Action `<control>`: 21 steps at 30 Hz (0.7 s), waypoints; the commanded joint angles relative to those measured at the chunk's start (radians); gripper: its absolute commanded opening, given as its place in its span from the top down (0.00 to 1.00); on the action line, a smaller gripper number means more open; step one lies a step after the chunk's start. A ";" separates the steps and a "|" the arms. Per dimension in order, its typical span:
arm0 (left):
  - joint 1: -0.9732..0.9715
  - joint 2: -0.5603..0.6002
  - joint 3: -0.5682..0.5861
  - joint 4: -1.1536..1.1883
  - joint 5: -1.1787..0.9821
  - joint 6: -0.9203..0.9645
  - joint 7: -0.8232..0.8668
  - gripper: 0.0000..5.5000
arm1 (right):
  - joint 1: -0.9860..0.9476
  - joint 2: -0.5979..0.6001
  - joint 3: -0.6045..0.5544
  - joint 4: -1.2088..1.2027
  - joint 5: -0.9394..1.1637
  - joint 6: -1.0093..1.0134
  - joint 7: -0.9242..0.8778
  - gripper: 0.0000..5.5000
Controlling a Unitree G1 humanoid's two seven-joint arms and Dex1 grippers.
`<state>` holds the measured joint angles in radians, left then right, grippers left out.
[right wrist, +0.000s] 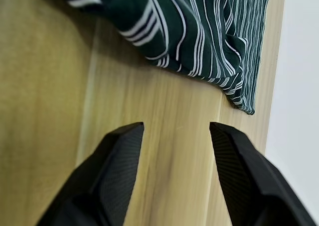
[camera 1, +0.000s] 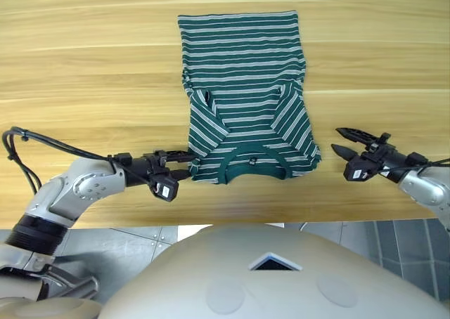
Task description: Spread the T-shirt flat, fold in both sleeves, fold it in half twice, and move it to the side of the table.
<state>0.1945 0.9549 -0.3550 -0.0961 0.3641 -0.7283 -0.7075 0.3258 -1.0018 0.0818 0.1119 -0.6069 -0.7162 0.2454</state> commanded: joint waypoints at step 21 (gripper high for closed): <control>-0.074 -0.074 -0.089 0.186 0.044 -0.013 -0.011 0.62 | 0.025 -0.016 0.117 -0.089 0.064 -0.041 0.153 0.55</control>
<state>0.0904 0.8798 -0.3996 0.0510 0.3459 -0.7647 -0.6789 0.3392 -1.0103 0.1672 0.0042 -0.5230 -0.7602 0.3487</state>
